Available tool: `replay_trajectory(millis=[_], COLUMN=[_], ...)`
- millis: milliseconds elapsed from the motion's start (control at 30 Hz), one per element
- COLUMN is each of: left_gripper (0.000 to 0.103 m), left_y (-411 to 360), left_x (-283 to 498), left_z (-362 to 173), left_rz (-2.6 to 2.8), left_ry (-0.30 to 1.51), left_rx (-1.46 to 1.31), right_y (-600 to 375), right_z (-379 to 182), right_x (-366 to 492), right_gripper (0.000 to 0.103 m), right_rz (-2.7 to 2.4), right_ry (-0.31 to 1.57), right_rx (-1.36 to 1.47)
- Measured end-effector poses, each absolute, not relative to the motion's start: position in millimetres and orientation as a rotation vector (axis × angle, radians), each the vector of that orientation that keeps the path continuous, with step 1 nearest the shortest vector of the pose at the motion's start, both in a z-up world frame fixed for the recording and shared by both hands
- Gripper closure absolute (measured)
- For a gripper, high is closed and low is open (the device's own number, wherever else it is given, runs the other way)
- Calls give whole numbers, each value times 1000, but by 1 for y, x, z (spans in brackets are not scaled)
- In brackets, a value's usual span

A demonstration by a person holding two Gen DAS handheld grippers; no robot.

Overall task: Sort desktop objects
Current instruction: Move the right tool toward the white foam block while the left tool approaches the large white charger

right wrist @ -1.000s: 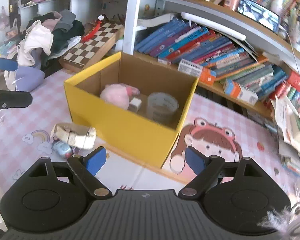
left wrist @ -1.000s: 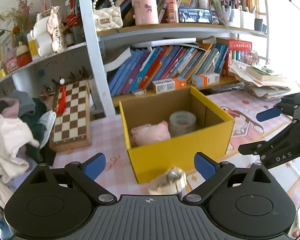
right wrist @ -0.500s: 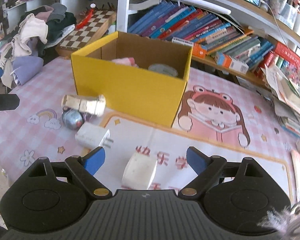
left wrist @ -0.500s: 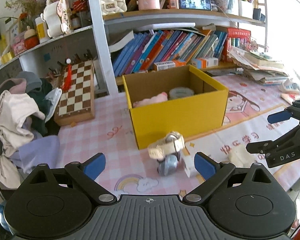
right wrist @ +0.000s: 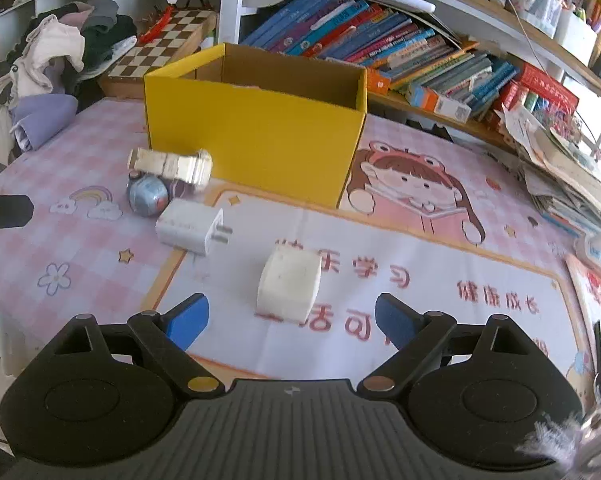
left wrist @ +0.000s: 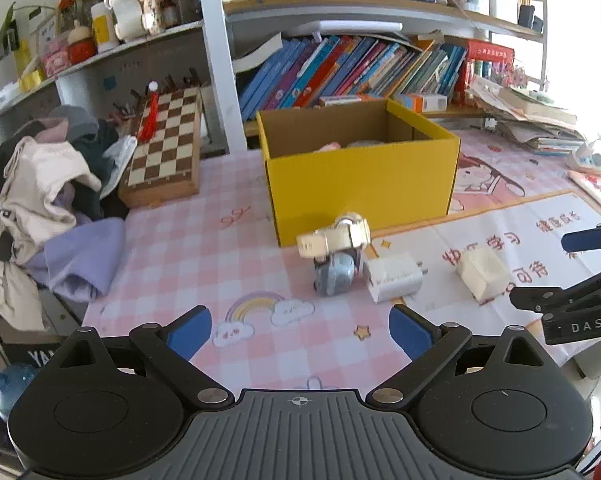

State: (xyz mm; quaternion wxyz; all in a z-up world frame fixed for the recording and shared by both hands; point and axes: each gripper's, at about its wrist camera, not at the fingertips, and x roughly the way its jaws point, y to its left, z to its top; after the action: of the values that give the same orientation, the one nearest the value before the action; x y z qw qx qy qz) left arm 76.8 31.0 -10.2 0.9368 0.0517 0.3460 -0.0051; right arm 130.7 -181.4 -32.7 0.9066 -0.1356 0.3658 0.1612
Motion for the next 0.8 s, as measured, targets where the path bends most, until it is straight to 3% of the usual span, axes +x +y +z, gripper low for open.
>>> replay_trajectory(millis=[800], left_gripper=[6], left_y=[5], left_x=[57], left_z=[-25], left_rz=[-36], left_ry=[726], left_rx=[180], right_y=[-184], right_z=[-46], right_x=[97], right_gripper=[11], right_rz=[302], right_ry=[780], right_rx=[-253])
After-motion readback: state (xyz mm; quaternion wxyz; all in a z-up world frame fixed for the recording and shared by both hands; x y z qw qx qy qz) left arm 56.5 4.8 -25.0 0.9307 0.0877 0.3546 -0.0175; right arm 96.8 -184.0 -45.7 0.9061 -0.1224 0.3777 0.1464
